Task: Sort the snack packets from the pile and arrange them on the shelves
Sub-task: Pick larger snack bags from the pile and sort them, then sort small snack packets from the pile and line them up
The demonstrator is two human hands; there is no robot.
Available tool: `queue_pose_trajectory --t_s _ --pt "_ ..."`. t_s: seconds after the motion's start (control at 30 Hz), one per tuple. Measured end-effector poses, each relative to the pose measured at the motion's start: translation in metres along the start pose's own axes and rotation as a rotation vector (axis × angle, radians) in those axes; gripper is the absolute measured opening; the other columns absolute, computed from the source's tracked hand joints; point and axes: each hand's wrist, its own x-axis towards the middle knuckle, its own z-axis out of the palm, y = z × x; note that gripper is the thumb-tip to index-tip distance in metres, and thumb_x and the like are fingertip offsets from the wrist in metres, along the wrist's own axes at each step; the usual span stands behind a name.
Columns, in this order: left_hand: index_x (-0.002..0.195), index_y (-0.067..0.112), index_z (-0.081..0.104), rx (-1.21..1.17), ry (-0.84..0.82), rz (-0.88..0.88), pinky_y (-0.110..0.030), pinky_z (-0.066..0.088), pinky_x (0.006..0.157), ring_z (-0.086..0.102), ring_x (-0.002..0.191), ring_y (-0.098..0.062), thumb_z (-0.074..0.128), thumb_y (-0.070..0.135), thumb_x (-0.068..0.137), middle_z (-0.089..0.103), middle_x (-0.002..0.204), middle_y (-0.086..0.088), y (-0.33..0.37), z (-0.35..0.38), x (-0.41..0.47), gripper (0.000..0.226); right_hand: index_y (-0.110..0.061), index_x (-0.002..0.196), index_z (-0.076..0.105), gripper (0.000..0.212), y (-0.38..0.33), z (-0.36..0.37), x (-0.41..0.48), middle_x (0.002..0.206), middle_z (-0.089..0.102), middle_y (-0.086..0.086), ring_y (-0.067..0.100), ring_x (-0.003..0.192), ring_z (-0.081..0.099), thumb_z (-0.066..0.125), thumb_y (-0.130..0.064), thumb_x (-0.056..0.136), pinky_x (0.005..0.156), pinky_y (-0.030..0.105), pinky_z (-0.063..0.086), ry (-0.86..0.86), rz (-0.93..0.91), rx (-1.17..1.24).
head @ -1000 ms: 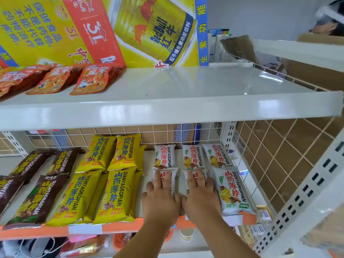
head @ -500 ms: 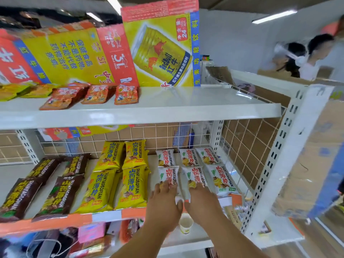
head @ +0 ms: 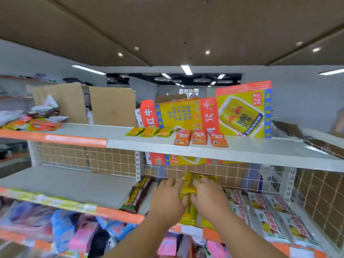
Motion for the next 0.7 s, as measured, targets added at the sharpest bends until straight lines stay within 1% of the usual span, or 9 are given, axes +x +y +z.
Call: queue_pose_trajectory --t_s 0.07,0.13,0.23,0.33,0.43,0.57,0.63,0.7 --pt "0.141 0.036 0.047 0.035 0.055 -0.072 -0.04 0.045 0.095 0.052 0.123 -0.024 0.037 0.057 0.089 0.054 0.135 0.006 -0.041 -0.035 -0.013 0.057 -0.025 0.118 0.059 0.033 -0.05 -0.013 0.013 0.117 0.06 0.002 0.027 0.111 0.058 0.053 -0.04 0.089 0.088 0.039 0.048 0.045 -0.104 0.017" --pt "0.143 0.035 0.046 0.062 0.103 -0.141 -0.038 0.043 0.095 0.052 0.124 -0.023 0.042 0.054 0.092 0.054 0.138 0.006 -0.081 -0.069 -0.031 0.055 -0.024 0.117 0.06 0.033 -0.101 -0.025 0.024 0.117 0.059 0.002 0.028 0.111 0.058 0.054 -0.041 0.089 0.089 0.038 0.047 0.08 -0.19 0.06" --pt "0.144 0.034 0.047 0.116 0.161 -0.241 -0.037 0.044 0.098 0.055 0.124 -0.022 0.044 0.054 0.087 0.056 0.14 0.006 -0.138 -0.115 -0.056 0.061 -0.025 0.118 0.06 0.036 -0.173 -0.041 0.038 0.116 0.059 0.002 0.028 0.112 0.058 0.055 -0.043 0.088 0.088 0.039 0.048 0.124 -0.324 0.142" --pt "0.14 0.029 0.054 0.169 0.252 -0.33 -0.04 0.049 0.092 0.061 0.116 -0.025 0.038 0.057 0.08 0.063 0.13 0.002 -0.189 -0.152 -0.074 0.069 -0.023 0.119 0.06 0.036 -0.233 -0.056 0.046 0.117 0.059 0.004 0.03 0.113 0.057 0.056 -0.04 0.087 0.089 0.038 0.046 0.16 -0.439 0.202" --pt "0.145 0.027 0.051 0.192 0.296 -0.414 -0.043 0.049 0.096 0.058 0.121 -0.027 0.035 0.057 0.08 0.06 0.137 0.0 -0.229 -0.179 -0.085 0.073 -0.022 0.117 0.06 0.036 -0.279 -0.062 0.058 0.117 0.058 0.005 0.03 0.113 0.055 0.056 -0.038 0.085 0.091 0.039 0.046 0.193 -0.518 0.281" --pt "0.149 0.03 0.043 0.23 0.329 -0.476 -0.04 0.044 0.104 0.049 0.129 -0.022 0.042 0.055 0.09 0.053 0.143 0.005 -0.275 -0.201 -0.092 0.064 -0.021 0.114 0.062 0.036 -0.326 -0.054 0.082 0.118 0.058 0.004 0.029 0.112 0.056 0.054 -0.038 0.083 0.091 0.039 0.048 0.221 -0.583 0.335" --pt "0.15 0.03 0.043 0.254 0.342 -0.502 -0.038 0.043 0.104 0.049 0.13 -0.021 0.049 0.052 0.094 0.053 0.144 0.006 -0.297 -0.206 -0.09 0.061 -0.02 0.108 0.063 0.032 -0.346 -0.046 0.098 0.113 0.059 0.005 0.031 0.107 0.057 0.053 -0.037 0.082 0.088 0.042 0.048 0.223 -0.615 0.351" --pt "0.15 0.031 0.044 0.275 0.34 -0.528 -0.038 0.044 0.102 0.05 0.129 -0.02 0.048 0.053 0.094 0.054 0.142 0.007 -0.317 -0.208 -0.082 0.06 -0.02 0.105 0.063 0.029 -0.362 -0.037 0.119 0.109 0.059 0.006 0.032 0.103 0.058 0.054 -0.035 0.082 0.085 0.042 0.047 0.23 -0.632 0.359"
